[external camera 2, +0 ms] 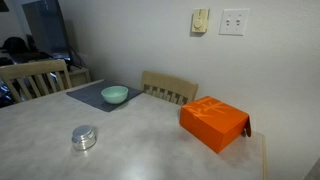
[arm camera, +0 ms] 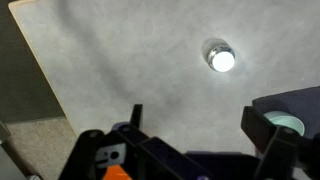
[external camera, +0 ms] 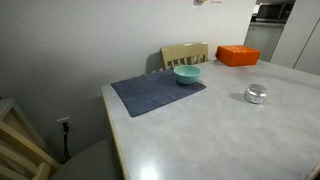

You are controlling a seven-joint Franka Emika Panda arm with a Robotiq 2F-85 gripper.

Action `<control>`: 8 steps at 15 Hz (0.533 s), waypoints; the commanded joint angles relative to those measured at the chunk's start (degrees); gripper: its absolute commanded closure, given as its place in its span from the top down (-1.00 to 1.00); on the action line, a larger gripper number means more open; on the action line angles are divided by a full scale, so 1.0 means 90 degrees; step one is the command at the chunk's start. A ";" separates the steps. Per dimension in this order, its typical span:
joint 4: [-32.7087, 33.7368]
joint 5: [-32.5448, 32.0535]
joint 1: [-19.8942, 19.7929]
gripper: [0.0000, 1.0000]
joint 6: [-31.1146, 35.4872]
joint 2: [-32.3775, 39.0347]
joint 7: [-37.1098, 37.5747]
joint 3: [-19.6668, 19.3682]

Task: Take the lid off the bottle and put it on the table

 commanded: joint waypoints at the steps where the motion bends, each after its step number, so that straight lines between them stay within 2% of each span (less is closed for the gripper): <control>1: 0.0013 -0.0003 0.0006 1.00 -0.0012 0.0005 0.0002 -0.0006; 8: 0.0647 0.0913 0.0531 1.00 -0.0818 0.1095 -0.1606 -0.0710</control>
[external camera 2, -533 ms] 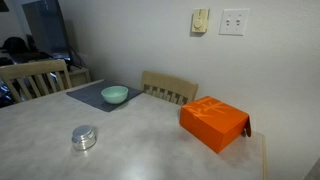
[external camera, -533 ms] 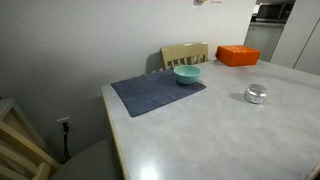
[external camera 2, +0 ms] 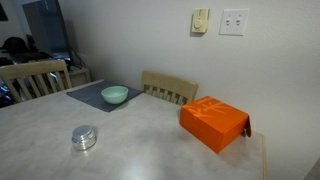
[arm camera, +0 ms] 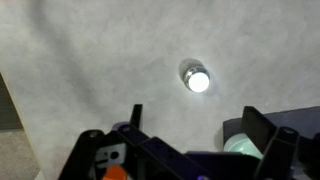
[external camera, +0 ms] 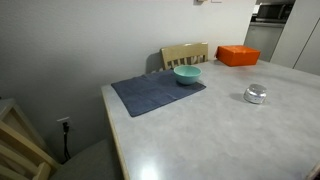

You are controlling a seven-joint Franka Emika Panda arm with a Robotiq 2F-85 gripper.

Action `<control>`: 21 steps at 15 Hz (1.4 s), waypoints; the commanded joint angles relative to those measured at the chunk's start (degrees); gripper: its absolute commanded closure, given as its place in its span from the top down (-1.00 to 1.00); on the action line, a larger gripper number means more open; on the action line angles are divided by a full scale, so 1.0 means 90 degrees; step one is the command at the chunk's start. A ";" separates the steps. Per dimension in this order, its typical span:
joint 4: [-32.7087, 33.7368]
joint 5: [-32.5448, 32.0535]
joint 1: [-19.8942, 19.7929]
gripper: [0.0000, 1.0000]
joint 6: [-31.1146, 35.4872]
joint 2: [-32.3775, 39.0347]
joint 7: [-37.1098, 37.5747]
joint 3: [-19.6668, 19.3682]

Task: Take the lid off the bottle and put it on the table

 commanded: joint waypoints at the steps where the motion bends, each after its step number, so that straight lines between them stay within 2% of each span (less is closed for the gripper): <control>1: 0.0639 0.0462 0.0278 1.00 -0.0543 0.1014 -0.0812 -0.0329; 6: 0.1274 0.0951 0.0443 1.00 -0.1218 0.2333 -0.1564 -0.0325; 9: 0.1692 0.0975 0.0426 1.00 -0.1847 0.3114 -0.1745 -0.0180; 10: 0.1184 0.0902 0.0331 1.00 -0.1345 0.2522 -0.1554 -0.0112; 14: 0.1546 0.0895 0.0320 1.00 -0.1643 0.3091 -0.1610 -0.0045; 18: 0.0937 0.0847 0.0424 1.00 -0.0837 0.3042 -0.0883 0.0226; 21: -0.0005 0.0727 0.0520 1.00 0.0492 0.2786 -0.0458 0.0539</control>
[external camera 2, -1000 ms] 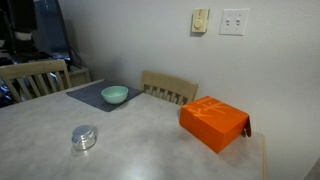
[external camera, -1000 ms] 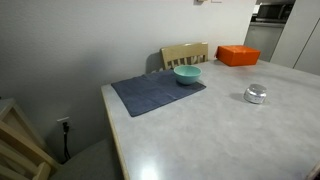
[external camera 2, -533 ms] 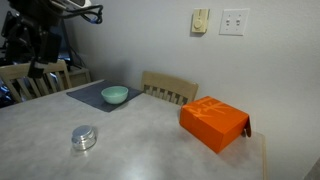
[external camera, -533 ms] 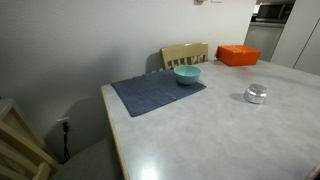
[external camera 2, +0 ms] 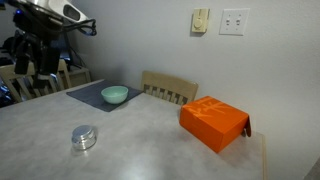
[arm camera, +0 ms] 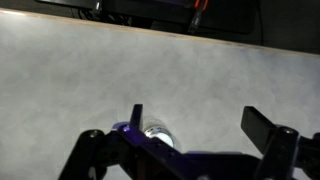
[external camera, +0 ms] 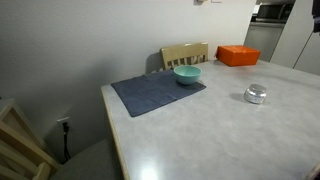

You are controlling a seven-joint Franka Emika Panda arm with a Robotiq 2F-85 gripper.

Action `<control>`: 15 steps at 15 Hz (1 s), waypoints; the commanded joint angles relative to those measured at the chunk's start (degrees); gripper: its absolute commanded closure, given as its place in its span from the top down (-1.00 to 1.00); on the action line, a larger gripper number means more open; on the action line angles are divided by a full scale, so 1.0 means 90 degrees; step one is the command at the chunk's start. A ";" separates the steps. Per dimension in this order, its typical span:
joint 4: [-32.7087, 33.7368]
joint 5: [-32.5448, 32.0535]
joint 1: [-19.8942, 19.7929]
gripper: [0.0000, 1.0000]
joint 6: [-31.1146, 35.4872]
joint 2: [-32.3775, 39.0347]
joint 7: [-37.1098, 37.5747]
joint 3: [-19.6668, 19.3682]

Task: Take the lid off the bottle and put it on the table

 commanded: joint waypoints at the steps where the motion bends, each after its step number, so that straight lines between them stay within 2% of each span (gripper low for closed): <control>1: -0.1201 -0.0235 0.0054 1.00 0.1664 -0.0486 0.0312 0.0352; 3: -0.1759 -0.0412 0.0117 1.00 0.2723 -0.0528 0.0193 0.0490; 4: -0.1113 -0.0242 0.0078 1.00 0.1977 -0.0179 0.0230 0.0426; 5: -0.1362 -0.0300 0.0108 1.00 0.2341 -0.0242 0.0231 0.0473; 7: -0.1585 -0.0343 0.0132 1.00 0.2570 -0.0338 0.0232 0.0500; 8: -0.1431 -0.0166 0.0144 1.00 0.2381 -0.0235 0.0038 0.0439; 10: -0.1345 0.0216 0.0139 1.00 0.2568 -0.0078 -0.0165 0.0354; 11: -0.1408 0.0350 0.0100 1.00 0.2983 -0.0020 -0.0001 0.0344; 15: -0.1339 0.0467 0.0116 1.00 0.3856 0.0502 0.0245 0.0414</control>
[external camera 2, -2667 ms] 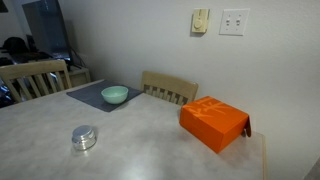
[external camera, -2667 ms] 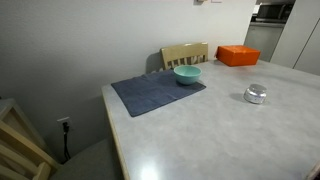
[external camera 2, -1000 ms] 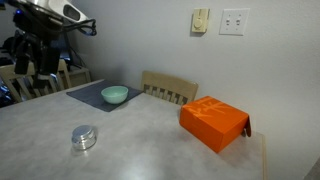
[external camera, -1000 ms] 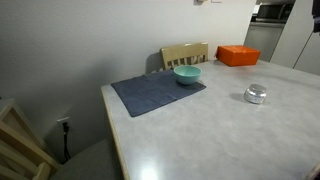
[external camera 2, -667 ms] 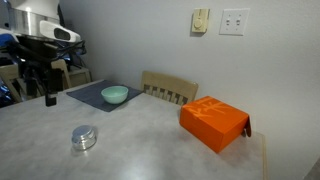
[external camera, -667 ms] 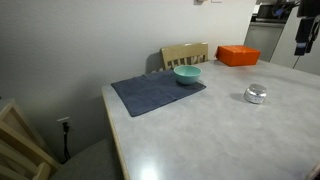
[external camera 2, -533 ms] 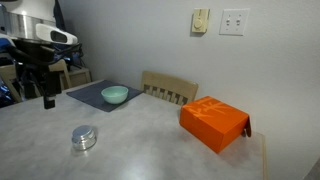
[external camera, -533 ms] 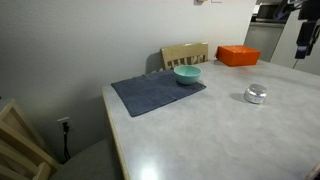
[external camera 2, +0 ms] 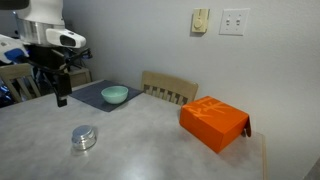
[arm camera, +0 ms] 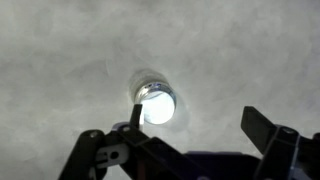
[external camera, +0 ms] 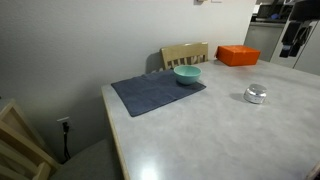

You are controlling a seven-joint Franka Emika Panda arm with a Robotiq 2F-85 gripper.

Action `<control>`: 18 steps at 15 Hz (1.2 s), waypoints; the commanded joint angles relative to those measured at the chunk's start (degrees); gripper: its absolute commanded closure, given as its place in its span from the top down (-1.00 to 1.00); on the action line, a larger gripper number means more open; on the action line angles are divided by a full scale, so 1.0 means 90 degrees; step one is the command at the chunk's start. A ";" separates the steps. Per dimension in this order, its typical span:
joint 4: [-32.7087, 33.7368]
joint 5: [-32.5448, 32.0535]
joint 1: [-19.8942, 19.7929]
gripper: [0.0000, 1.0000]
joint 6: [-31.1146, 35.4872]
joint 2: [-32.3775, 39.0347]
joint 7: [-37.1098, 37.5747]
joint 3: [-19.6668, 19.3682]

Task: Take the lid off the bottle and put it on the table

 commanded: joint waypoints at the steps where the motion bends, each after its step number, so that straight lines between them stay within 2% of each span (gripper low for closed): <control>1: 0.0181 0.0094 -0.0013 1.00 0.0636 0.0649 0.0194 0.0058; 5: 0.0191 -0.0061 -0.0004 1.00 0.1240 0.1204 0.0380 0.0167; 6: 0.0072 -0.0017 -0.0045 1.00 0.0987 0.0891 0.0312 0.0159; 9: 0.0074 -0.0018 -0.0047 1.00 0.1035 0.0982 0.0314 0.0181; 11: -0.0023 -0.0155 -0.0019 1.00 0.1221 0.0900 0.0466 0.0197; 18: -0.0136 0.0180 -0.0065 1.00 0.2153 0.1211 0.0558 0.0193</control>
